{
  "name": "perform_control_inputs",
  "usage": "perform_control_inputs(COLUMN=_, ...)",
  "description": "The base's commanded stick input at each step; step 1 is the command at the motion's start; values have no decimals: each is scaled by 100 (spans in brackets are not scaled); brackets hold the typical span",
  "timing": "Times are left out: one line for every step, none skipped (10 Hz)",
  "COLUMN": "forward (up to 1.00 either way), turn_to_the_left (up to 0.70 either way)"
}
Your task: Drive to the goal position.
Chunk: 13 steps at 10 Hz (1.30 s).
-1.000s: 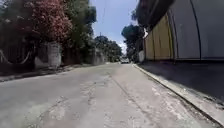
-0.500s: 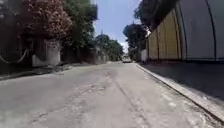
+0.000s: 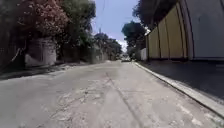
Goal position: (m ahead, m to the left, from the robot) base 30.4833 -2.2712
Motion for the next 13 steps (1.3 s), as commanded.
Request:
perform_control_inputs(forward=100, turn_to_the_left=-38)
perform_control_inputs(forward=100, turn_to_the_left=-38)
perform_control_inputs(forward=100, turn_to_the_left=-33)
perform_control_inputs(forward=100, turn_to_the_left=-17)
perform_control_inputs(forward=100, turn_to_the_left=-1)
perform_control_inputs(forward=100, turn_to_the_left=0)
perform_control_inputs(forward=100, turn_to_the_left=0)
perform_control_inputs(forward=100, turn_to_the_left=0)
perform_control_inputs(forward=100, turn_to_the_left=0)
perform_control_inputs(forward=100, turn_to_the_left=0)
perform_control_inputs(forward=100, turn_to_the_left=0)
perform_control_inputs(forward=100, turn_to_the_left=0)
perform_control_inputs(forward=100, turn_to_the_left=0)
